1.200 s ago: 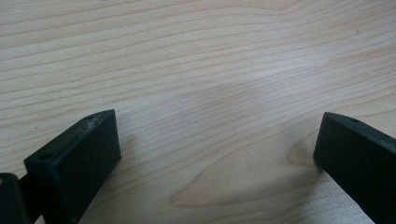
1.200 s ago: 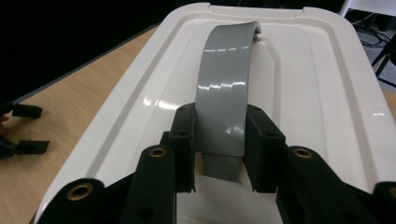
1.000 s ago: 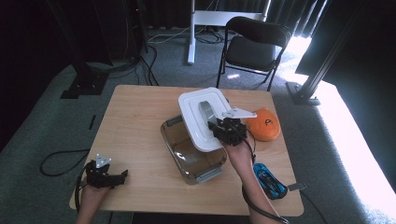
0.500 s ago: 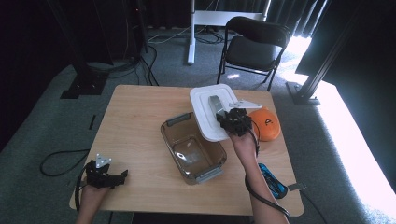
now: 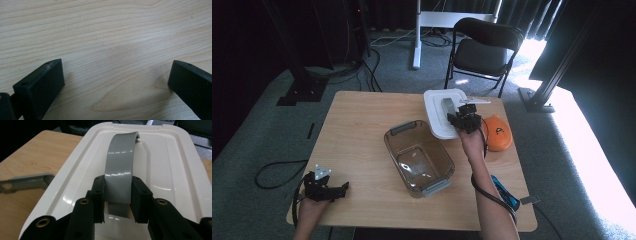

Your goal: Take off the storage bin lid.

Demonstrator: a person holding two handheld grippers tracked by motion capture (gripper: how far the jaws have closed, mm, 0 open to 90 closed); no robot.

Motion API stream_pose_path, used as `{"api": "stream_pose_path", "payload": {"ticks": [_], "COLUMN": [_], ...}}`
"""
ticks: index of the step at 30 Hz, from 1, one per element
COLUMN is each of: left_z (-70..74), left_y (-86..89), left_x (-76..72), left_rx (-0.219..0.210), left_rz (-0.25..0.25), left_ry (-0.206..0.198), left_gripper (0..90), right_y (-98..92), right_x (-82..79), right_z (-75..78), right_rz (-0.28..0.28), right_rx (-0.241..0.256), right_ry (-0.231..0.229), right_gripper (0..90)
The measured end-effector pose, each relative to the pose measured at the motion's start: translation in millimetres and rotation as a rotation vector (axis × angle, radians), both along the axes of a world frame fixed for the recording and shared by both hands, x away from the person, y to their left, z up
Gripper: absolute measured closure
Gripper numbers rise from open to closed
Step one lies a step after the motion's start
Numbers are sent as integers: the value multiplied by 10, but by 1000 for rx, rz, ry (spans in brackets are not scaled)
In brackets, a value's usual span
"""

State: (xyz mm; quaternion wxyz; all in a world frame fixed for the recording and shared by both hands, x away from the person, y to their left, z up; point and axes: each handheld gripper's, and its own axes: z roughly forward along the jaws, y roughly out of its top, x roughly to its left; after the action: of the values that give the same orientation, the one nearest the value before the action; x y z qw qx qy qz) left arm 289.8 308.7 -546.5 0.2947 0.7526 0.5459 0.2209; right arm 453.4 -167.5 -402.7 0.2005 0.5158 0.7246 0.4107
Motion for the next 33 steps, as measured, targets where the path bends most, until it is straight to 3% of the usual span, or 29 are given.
{"api": "stream_pose_path", "payload": {"ticks": [7,10,14,24,33], "left_z": [0,0,0,0,0], "left_y": [0,0,0,0,0], "left_x": [1,2,2,2,2], "left_rx": [0,0,0,0,0], "left_rz": [0,0,0,0,0], "left_ry": [0,0,0,0,0], "left_gripper": [9,9,9,8,9], "right_y": [3,-16,-9,27,81], "right_x": [194,261,308,305,292], "right_z": [-143,-216,-334,-693,-942], "right_rz": [-35,-50,-46,-29,-23], "right_rx": [-36,-17,-28,-4,-38], "right_ry": [33,49,69,107,155], "right_gripper": [674,674,674,673,674]}}
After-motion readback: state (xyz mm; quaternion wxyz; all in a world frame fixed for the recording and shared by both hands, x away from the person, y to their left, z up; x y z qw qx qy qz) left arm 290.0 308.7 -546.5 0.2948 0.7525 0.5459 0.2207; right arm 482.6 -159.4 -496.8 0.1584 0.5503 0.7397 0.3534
